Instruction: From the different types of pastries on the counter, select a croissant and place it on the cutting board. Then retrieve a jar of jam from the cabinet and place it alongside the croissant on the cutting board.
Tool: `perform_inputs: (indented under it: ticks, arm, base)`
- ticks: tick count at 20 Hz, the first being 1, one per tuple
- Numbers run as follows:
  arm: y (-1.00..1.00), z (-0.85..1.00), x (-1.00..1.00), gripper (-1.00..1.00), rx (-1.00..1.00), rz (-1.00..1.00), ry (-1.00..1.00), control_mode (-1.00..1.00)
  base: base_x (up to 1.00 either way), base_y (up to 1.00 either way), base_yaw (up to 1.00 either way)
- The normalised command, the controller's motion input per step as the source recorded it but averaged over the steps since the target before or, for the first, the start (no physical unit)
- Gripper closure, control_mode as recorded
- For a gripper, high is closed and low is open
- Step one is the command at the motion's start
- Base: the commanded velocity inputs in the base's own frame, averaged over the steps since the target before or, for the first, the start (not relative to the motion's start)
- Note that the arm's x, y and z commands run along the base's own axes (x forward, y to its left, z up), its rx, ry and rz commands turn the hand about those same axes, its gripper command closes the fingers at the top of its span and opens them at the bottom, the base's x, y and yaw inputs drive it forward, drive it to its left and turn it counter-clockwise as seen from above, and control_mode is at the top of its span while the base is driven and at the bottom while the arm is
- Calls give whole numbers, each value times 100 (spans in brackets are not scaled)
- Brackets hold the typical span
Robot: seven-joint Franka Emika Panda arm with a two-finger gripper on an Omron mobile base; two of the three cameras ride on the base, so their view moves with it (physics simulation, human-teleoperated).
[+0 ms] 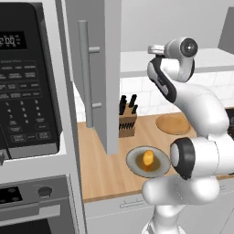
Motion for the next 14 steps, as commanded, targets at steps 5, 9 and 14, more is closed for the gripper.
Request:
perform_inputs:
  ticks: [5,9,14]
  arm:
    - [-2,-16,45,-100,0,1,0,-100]
    - [-21,-14,15,-100,0,3,0,-100]
    - [-14,-4,3,-100,0,1,0,-100]
  base:
    - [0,0,0]
    - [0,0,0]
    - [0,0,0]
